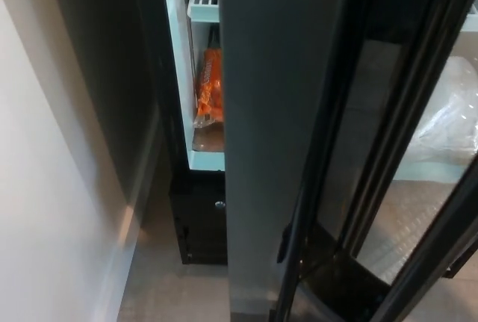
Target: The robot stands in front of a refrigerator with an opened door and closes the door by swing its right hand at the door
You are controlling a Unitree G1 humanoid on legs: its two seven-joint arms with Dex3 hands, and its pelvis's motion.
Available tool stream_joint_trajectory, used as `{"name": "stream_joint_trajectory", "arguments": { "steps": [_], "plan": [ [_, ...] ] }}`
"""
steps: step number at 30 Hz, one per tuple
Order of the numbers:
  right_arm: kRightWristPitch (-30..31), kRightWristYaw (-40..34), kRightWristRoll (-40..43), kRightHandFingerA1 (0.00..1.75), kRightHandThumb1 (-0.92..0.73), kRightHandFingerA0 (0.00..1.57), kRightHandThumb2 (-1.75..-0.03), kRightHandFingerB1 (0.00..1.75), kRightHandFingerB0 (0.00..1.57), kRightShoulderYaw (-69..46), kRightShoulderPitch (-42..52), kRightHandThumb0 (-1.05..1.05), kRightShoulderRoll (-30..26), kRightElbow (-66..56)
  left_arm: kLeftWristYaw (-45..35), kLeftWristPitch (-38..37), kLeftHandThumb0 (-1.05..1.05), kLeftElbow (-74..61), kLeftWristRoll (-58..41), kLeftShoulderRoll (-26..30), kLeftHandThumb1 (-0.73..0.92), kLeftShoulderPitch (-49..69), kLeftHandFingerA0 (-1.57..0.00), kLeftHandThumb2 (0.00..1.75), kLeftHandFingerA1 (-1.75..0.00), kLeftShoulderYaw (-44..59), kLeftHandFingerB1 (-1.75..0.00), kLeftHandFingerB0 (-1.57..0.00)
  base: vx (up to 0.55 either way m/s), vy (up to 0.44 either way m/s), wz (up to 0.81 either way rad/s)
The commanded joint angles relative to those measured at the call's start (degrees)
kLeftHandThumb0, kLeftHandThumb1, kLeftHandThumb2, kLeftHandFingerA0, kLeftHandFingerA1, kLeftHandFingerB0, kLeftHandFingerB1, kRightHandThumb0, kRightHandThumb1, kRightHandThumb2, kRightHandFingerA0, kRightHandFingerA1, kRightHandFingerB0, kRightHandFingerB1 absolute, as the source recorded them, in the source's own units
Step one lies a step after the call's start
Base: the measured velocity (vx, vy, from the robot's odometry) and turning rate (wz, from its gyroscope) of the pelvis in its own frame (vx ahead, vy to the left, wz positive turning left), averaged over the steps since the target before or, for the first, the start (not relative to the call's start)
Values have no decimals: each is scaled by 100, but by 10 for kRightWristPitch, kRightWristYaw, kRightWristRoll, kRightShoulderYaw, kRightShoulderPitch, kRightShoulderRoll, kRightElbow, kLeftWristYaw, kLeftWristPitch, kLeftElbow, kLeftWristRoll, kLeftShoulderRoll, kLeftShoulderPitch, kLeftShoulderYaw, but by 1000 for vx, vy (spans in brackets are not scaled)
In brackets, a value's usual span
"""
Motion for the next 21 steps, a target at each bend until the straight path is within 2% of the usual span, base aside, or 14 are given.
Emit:
{"name": "stream_joint_trajectory", "arguments": {
  "steps": [1, 7, 10, 11, 13, 15, 16, 17, 18, 19, 20, 21],
  "plan": [
    [-177, -32, -22, 38, -76, 42, -64, 32, 28, 16, -2, -64, -26, 34, 15, -148, -74, 42, -1, 34, 73, -1, -35, 108, -50, 8, -43, -22, 0, 0, 0],
    [-187, -51, -30, 37, -76, 39, -65, 31, 26, 25, 1, -66, -23, 48, 18, -166, -76, 55, 4, 40, 75, -2, -35, 108, -50, 5, -44, -25, 0, 0, 0],
    [-212, -60, -22, 37, -80, 37, -64, 31, 26, 19, 4, -65, -22, 59, 16, -175, -77, 60, 3, 39, 75, -2, -35, 108, -49, 3, -44, -25, 0, 0, 0],
    [-226, -87, -28, 34, -82, 33, -65, 30, 27, 18, 5, -68, -21, 59, 10, -180, -70, 63, -2, 38, 85, -2, -39, 66, -34, 5, -33, -37, 0, 0, 0],
    [-239, -120, -36, 34, -82, 33, -65, 30, 27, 16, 7, -68, -19, 59, 3, -185, -70, 65, -8, 37, 85, -2, -39, 66, -34, 8, -33, -37, 0, 0, 0],
    [-290, -206, -52, 32, -83, 28, -65, 30, 25, -2, 36, -67, -13, 7, 6, -190, -71, 71, -5, 36, 86, -6, -39, 66, -34, 6, -33, -38, 0, 0, 0],
    [-323, -243, -70, 28, -85, 20, -66, 28, 20, -22, 60, -64, -5, -63, 7, -190, -72, 72, -5, 38, 85, -9, -40, 66, -34, 6, -33, -38, 0, 0, 0],
    [-344, -264, -82, 28, -85, 20, -66, 28, 20, -36, 75, -64, 0, -111, 7, -190, -72, 73, -5, 40, 85, -11, -40, 66, -34, 7, -33, -38, 0, 0, 0],
    [-383, -273, -89, 48, -58, 0, -110, 46, 0, -66, 107, -33, 16, -215, 8, -188, -75, 75, -5, 42, 75, -16, -36, 107, -49, 8, -45, -27, 0, 0, 0],
    [-397, -263, -85, 48, -58, 0, -110, 46, 0, -79, 119, -33, 25, -258, 8, -187, -75, 77, -4, 42, 75, -18, -36, 107, -49, 7, -45, -27, 0, 0, 0],
    [-405, -220, -54, 49, -57, 0, -110, 47, 0, -98, 152, -34, 43, -394, 9, -182, -73, 79, 1, 44, 74, -24, -37, 108, -50, 3, -44, -24, 0, 0, 0],
    [-403, -211, -47, 49, -57, 0, -110, 47, 0, -100, 158, -34, 46, -422, 9, -181, -73, 80, 2, 44, 74, -26, -37, 108, -50, 2, -44, -24, 0, 0, 0]
  ]
}}
